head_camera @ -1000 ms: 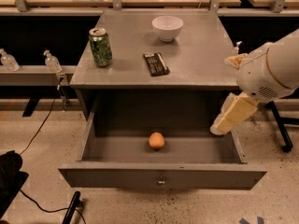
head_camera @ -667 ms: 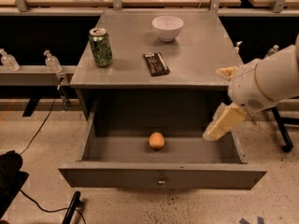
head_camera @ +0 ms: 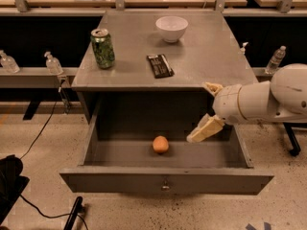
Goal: Pick orange from top drawer and place on counter
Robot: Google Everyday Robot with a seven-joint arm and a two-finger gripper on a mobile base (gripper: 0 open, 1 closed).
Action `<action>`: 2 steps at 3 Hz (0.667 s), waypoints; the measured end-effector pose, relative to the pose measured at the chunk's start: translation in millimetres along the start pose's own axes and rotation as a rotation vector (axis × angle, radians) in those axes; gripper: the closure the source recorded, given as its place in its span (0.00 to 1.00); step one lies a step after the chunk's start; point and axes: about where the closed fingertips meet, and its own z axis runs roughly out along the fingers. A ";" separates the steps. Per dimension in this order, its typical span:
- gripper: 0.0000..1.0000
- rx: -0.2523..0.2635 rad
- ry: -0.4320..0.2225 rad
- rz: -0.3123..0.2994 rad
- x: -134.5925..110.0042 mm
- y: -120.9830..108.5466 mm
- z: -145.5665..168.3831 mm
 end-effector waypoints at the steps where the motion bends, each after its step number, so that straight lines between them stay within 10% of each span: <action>1: 0.00 -0.018 -0.065 -0.006 0.8 -3.3 21.5; 2: 0.00 -0.024 -0.074 -0.009 -0.2 -0.6 23.6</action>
Offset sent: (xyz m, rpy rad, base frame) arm 0.0134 0.0167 -0.0409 0.1940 -0.0477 0.2104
